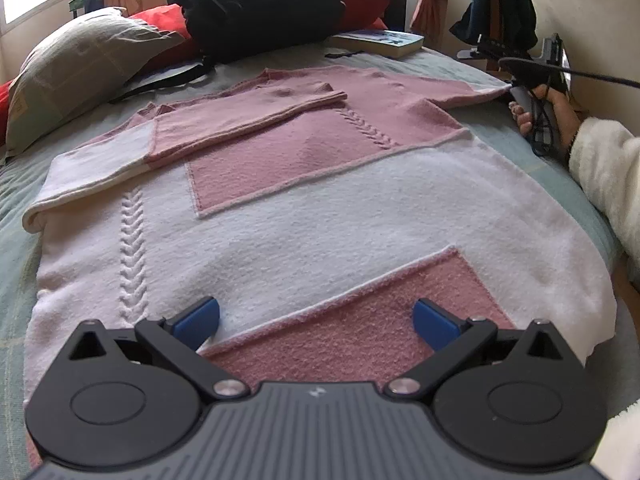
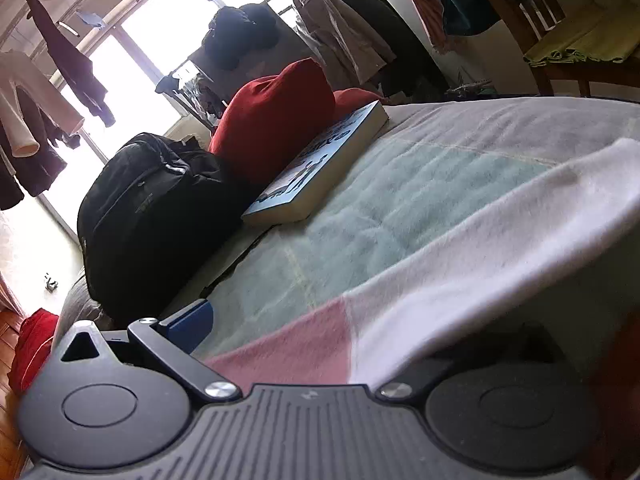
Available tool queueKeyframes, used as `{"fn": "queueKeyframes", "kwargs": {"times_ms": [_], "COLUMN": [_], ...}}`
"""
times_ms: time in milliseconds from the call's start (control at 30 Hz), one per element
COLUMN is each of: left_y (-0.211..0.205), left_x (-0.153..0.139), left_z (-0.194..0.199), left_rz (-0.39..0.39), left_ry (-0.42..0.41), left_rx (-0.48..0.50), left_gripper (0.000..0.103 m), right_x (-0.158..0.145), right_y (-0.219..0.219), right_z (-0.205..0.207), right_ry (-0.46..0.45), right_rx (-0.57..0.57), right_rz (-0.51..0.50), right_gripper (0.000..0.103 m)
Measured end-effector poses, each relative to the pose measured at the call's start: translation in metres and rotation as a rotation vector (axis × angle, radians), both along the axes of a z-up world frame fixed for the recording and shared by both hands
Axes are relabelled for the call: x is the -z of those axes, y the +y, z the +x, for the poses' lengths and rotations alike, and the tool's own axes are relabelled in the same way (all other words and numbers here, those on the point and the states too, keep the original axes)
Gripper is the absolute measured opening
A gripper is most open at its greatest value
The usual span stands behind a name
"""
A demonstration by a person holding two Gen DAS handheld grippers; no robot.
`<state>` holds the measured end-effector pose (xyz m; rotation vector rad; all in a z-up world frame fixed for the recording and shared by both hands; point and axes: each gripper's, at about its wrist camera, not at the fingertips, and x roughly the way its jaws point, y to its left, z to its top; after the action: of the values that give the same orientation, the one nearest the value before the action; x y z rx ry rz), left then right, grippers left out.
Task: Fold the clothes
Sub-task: 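Close the right tool on the white cuff of the extended sleeve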
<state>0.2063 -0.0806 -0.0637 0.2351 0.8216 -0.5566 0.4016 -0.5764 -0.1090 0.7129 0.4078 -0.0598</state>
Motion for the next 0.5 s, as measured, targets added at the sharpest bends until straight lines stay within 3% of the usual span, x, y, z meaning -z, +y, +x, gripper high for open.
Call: {"fn": "queueKeyframes", "kwargs": {"times_ms": [333,500], "left_y": [-0.0024,-0.0033], "left_x": [-0.0001,0.0012], "left_z": [0.0,-0.0009], "left_rz": [0.006,0.009], "left_ry": [-0.002,-0.007], "left_rx": [0.006,0.004], "left_gripper": [0.102,0.102], "right_x": [-0.0051,-0.0055], "right_y": [-0.0001,-0.0005], "right_z": [-0.006,-0.0013], "right_ry": [-0.036,-0.004], "right_rx": [0.012,0.029], "right_rz": [-0.015,-0.058], "right_gripper": [0.103,0.103]}}
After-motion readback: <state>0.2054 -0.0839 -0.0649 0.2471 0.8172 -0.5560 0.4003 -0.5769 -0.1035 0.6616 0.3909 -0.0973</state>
